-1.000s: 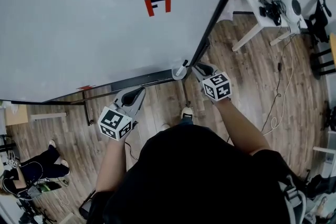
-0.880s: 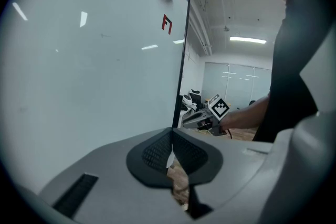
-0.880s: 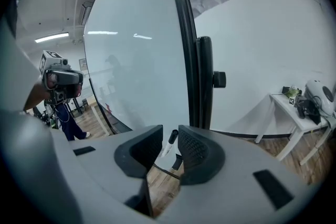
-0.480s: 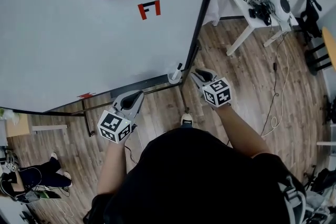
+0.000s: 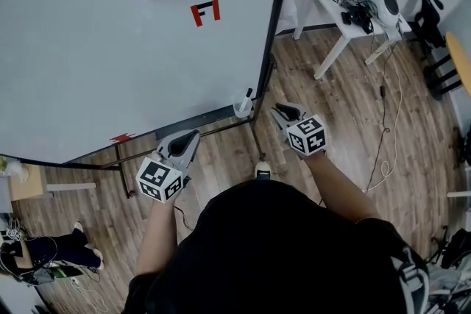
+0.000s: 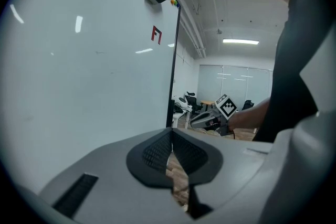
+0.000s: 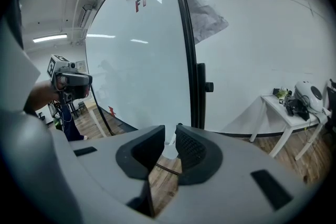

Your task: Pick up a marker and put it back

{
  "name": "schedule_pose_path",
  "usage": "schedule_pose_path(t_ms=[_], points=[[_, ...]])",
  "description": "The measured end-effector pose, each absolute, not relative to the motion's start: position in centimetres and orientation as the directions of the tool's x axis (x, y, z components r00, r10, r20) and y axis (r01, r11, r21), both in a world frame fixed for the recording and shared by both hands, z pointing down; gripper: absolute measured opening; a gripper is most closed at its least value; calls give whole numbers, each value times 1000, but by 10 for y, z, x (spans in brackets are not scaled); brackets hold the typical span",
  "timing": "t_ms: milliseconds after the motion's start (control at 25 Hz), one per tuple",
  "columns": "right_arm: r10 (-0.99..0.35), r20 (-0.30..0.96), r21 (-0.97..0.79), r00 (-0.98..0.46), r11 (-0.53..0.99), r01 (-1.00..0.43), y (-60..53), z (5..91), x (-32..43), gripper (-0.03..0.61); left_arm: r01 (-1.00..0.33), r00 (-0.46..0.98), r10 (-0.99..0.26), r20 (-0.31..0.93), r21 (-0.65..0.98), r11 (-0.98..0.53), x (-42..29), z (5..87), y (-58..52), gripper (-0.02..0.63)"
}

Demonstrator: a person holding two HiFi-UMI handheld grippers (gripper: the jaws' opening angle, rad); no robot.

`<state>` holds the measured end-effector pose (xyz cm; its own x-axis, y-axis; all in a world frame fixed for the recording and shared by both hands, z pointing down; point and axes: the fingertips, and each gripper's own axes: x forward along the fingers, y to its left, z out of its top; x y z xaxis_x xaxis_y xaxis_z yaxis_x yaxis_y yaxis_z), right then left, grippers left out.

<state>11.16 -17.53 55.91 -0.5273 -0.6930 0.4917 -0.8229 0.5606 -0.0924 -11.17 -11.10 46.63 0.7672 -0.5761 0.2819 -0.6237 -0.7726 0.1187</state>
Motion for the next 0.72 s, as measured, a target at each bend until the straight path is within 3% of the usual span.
schedule_pose_path(t_ms=[720], points=[[-702,499,-104,-508,534,-839,-153,566,122,43,-605,779,-558,285,109,-789,-111,465,-102,12]])
